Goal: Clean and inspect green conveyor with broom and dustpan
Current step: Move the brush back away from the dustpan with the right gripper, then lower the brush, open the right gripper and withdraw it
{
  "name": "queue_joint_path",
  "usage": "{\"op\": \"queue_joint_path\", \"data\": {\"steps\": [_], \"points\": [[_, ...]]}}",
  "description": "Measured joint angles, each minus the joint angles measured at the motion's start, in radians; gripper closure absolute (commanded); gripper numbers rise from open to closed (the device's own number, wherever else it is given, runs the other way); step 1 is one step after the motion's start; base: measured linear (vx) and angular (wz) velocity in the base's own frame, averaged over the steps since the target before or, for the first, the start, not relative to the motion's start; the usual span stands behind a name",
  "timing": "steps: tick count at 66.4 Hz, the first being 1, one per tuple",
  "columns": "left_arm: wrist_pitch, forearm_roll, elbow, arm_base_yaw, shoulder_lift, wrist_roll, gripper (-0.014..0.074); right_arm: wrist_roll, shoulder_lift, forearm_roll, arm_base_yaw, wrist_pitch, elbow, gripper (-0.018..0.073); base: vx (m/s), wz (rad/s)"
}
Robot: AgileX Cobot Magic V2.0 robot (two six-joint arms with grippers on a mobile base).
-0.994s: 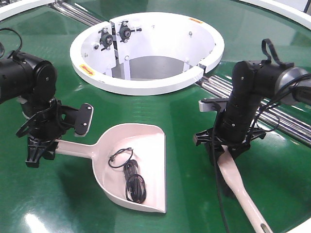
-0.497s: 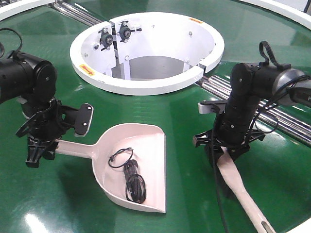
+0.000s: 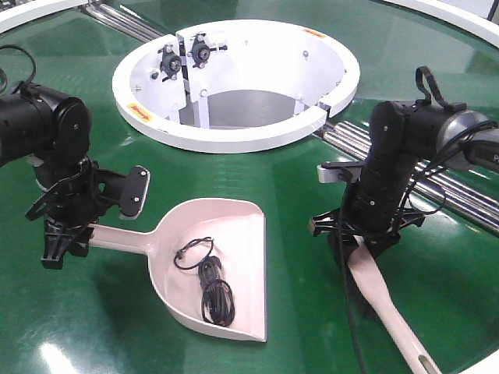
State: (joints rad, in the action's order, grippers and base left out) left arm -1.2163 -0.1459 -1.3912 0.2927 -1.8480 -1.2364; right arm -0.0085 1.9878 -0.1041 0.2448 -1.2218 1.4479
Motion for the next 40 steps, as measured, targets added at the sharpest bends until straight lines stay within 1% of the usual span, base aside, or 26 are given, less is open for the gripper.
{"op": "queue_joint_path", "data": {"steps": [9,17,25,33,40], "points": [[0.000,0.000,0.000,0.000,0.000,0.000,0.0619,0.001,0.006,0.003,0.000,0.004,0.000,0.0058,0.00,0.00],[0.000,0.000,0.000,0.000,0.000,0.000,0.0619,0.003,0.009,0.003,0.000,0.007,0.000,-0.0040,0.00,0.00],[0.000,0.000,0.000,0.000,0.000,0.000,0.0619,0.008,0.009,0.004,0.000,0.008,0.000,-0.0076,0.00,0.00],[0.000,0.000,0.000,0.000,0.000,0.000,0.0619,0.008,-0.010,0.004,0.000,0.011,0.000,-0.0073,0.00,0.00],[0.000,0.000,0.000,0.000,0.000,0.000,0.0619,0.008,-0.058,0.011,0.000,0.049,0.000,-0.0069,0.00,0.00]]}}
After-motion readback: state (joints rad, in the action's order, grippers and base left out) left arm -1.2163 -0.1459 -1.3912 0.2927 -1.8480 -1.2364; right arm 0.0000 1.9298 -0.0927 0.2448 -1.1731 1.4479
